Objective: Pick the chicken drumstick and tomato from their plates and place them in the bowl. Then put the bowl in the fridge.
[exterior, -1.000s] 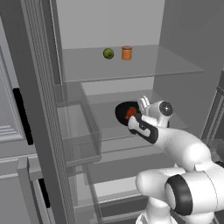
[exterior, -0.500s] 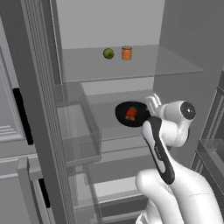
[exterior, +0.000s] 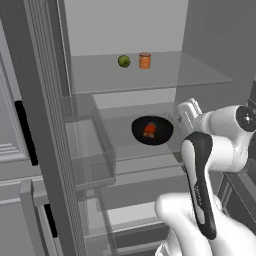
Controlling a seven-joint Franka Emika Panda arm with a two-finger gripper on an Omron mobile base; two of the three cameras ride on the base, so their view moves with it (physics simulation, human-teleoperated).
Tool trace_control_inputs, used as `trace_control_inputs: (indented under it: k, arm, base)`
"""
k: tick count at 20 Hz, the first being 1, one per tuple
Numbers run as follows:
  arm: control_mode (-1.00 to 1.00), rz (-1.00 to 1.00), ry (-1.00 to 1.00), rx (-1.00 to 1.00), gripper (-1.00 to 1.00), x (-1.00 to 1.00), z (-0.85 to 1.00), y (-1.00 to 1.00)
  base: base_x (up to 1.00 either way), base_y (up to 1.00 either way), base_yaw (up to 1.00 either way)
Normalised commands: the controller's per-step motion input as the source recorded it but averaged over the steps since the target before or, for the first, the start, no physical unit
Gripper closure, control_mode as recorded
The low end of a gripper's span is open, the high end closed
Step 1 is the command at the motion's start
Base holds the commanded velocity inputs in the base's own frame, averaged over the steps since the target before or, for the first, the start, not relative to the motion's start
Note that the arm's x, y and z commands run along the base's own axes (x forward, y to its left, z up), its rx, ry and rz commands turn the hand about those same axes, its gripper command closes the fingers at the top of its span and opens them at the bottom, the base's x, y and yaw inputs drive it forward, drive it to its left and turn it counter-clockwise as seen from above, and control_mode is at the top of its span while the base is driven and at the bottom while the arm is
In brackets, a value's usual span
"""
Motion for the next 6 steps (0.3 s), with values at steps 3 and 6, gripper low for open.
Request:
trace_control_inputs:
  k: [3,6]
  arm:
    - [-1.0,0.0,0.0,-0.05,-1.0,-0.74,0.58,0.18]
    - [-1.0,0.0,0.0,-0.03,-1.0,-0.97,0.34,0.02]
  base:
    - [0.0,0.0,0.0]
    - [0.0,0.0,0.0]
